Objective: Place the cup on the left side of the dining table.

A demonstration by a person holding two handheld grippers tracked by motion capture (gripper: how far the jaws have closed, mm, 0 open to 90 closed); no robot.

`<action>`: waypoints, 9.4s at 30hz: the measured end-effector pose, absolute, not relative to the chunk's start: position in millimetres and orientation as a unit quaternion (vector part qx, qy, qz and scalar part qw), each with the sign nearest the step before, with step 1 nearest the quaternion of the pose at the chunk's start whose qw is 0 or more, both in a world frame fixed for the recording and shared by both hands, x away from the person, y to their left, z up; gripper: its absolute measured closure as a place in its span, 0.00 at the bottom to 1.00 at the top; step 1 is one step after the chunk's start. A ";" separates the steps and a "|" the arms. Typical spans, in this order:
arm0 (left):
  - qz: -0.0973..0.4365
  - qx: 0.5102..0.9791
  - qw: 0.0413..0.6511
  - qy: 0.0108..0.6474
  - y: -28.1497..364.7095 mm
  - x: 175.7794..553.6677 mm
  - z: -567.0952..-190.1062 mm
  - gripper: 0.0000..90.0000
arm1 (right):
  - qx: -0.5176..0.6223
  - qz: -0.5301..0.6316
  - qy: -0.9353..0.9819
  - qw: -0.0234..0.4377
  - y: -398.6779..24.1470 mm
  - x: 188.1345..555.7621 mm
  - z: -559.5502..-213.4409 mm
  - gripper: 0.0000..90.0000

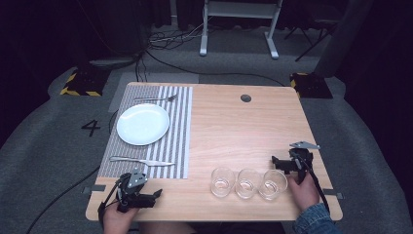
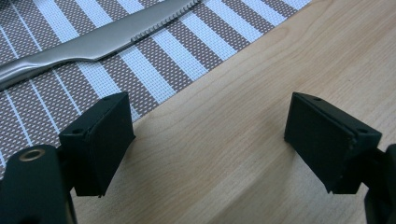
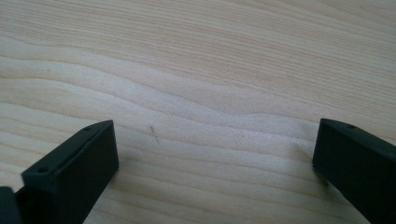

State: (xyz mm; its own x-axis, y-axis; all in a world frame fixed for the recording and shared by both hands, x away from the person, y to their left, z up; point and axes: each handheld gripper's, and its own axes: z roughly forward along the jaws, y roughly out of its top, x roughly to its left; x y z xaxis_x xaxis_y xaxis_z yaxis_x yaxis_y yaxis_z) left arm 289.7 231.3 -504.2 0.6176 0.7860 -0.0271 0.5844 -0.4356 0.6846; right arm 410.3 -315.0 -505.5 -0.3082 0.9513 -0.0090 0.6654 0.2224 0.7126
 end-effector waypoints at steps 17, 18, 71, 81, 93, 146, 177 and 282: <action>0.156 0.826 0.333 0.427 228.5 289.5 -504.2 0.17 | 0.541 0.310 0.747 0.230 -315.0 410.3 -505.5 0.00; 0.156 0.826 0.333 0.427 228.4 289.5 -504.2 0.17 | 0.541 0.310 0.747 0.230 -315.0 410.3 -505.5 0.01; 0.198 0.752 0.457 0.431 196.8 285.2 -418.2 0.19 | 0.541 0.310 0.747 0.230 -315.0 410.3 -505.5 0.00; 0.197 0.769 0.455 0.403 174.5 294.0 -413.0 0.19 | 0.541 0.310 0.747 0.230 -315.0 410.2 -505.6 0.01; 0.180 0.791 0.456 0.365 142.1 308.7 -410.9 0.18 | 0.541 0.310 0.747 0.231 -315.0 410.2 -505.6 0.01; 0.054 0.828 0.480 0.286 37.8 317.0 -463.0 0.09 | 0.541 0.310 0.747 0.231 -315.1 410.2 -505.6 0.01; 0.108 0.839 0.452 0.283 29.9 310.8 -481.8 0.21 | 0.541 0.310 0.747 0.230 -315.0 410.2 -505.6 0.01; 0.184 0.747 0.432 0.470 194.1 418.8 -423.5 0.21 | 0.541 0.310 0.747 0.231 -315.1 410.3 -505.5 0.01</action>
State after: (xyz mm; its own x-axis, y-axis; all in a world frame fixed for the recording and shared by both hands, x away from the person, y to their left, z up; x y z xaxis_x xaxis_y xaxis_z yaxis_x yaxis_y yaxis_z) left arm 418.8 194.1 -423.5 0.4897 0.8620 -0.1309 0.5436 -0.1845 0.8188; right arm 410.3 -315.1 -505.5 -0.3090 0.9510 -0.0093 0.6653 0.2231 0.7125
